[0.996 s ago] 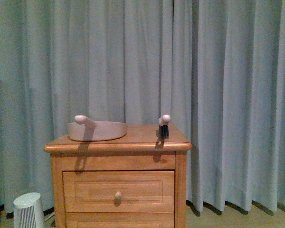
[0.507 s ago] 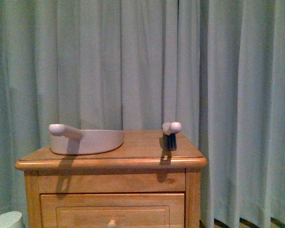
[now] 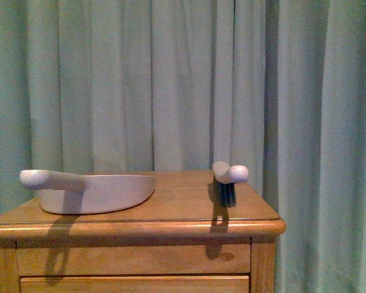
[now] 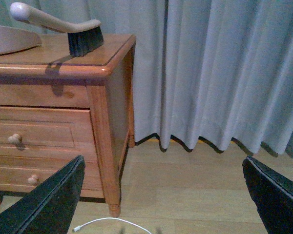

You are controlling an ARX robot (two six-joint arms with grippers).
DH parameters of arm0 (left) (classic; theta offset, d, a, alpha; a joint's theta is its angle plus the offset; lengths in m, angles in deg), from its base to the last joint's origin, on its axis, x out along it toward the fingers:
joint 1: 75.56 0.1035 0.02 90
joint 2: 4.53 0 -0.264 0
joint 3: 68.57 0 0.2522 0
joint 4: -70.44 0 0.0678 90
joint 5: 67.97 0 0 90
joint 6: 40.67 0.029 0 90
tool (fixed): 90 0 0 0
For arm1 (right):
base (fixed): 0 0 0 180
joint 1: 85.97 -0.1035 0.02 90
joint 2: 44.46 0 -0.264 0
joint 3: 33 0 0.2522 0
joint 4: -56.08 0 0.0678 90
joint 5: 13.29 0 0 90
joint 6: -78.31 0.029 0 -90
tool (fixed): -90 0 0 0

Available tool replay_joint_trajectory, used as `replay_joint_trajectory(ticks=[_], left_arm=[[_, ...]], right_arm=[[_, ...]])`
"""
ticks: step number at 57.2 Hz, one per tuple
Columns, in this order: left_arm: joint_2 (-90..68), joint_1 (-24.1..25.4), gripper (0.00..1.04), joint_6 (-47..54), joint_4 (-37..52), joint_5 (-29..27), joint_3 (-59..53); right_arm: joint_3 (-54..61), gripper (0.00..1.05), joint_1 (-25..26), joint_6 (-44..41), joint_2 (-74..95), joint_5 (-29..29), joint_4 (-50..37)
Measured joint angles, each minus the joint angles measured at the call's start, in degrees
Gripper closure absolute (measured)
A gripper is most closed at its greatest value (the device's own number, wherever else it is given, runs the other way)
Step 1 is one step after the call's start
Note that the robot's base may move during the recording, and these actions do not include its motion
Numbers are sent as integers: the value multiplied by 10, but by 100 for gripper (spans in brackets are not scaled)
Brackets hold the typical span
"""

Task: Clean up trash

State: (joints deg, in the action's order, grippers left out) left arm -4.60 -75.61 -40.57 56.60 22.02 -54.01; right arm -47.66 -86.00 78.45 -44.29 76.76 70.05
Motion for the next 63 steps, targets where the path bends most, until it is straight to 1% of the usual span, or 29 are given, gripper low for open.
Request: replay_joint_trajectory(ticks=[63], left_arm=[[0, 0, 8, 0, 0, 0, 0]], right_arm=[[0, 7, 0, 0, 0, 0, 0]])
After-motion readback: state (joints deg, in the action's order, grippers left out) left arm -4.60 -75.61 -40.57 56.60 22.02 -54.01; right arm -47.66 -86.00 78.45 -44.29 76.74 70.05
